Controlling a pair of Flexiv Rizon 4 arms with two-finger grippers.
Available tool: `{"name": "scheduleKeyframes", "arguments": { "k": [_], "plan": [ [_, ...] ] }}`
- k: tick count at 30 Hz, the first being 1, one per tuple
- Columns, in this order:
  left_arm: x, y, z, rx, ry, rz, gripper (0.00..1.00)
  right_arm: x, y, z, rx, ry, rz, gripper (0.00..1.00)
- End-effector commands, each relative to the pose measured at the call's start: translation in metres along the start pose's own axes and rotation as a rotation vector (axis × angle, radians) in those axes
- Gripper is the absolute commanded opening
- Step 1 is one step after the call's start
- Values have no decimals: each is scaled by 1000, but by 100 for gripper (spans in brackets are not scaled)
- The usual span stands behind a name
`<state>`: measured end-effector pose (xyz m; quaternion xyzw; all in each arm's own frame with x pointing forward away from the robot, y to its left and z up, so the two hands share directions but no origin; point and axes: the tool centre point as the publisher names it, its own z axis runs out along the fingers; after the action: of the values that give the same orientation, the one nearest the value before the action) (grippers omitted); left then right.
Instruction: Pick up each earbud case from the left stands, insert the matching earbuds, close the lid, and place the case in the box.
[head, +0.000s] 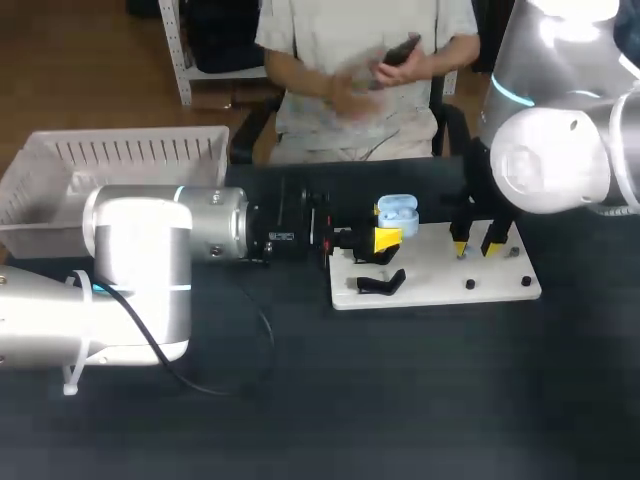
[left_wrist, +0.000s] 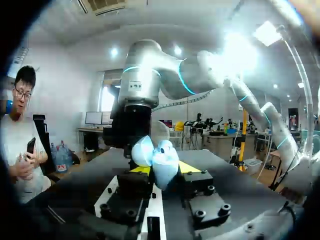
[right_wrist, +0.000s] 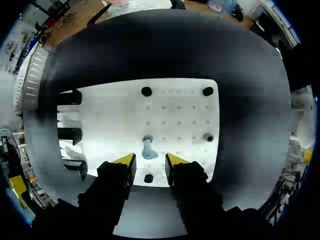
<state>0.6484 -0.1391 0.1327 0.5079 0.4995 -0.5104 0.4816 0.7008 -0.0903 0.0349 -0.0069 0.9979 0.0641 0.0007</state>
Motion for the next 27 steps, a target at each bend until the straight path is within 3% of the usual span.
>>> {"name": "scheduleKeyframes", "arguments": {
  "k": [1,27],
  "plan": [
    [0,1,0,1,2,-1,0,-3,1,2,-1,4,1,35],
    [0,1,0,1,2,-1,0,-10,0,12,5,22,7,29]
  ]
}}
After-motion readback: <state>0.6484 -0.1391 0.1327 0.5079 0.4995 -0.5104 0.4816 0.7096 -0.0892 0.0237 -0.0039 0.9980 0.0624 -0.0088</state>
